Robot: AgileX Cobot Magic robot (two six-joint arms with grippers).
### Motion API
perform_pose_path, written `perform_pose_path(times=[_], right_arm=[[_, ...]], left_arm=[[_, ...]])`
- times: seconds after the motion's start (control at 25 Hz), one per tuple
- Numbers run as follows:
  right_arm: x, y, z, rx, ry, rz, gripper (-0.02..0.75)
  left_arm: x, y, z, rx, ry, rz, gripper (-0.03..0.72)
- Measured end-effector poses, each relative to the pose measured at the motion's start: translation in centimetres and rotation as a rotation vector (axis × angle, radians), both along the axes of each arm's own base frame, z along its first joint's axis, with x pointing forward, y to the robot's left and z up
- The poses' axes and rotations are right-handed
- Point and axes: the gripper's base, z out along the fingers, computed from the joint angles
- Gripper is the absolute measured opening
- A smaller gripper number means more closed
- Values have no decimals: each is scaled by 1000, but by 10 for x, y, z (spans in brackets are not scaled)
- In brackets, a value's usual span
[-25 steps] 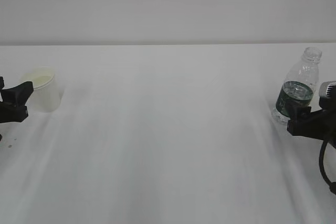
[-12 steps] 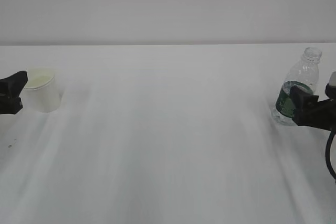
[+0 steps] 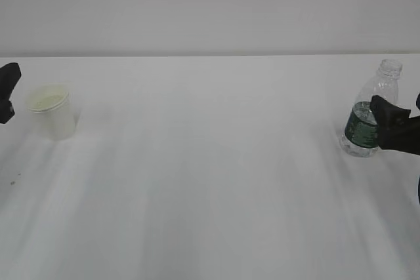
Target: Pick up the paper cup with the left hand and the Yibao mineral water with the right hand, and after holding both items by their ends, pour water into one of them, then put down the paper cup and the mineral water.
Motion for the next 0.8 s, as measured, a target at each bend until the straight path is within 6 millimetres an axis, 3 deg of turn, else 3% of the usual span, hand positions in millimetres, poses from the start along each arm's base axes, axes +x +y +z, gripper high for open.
perform_pose_path(times=[0.8], right_arm=[[-12, 1, 41, -3, -84, 18, 592]], left_arm=[[-19, 1, 38, 24, -57, 12, 460]])
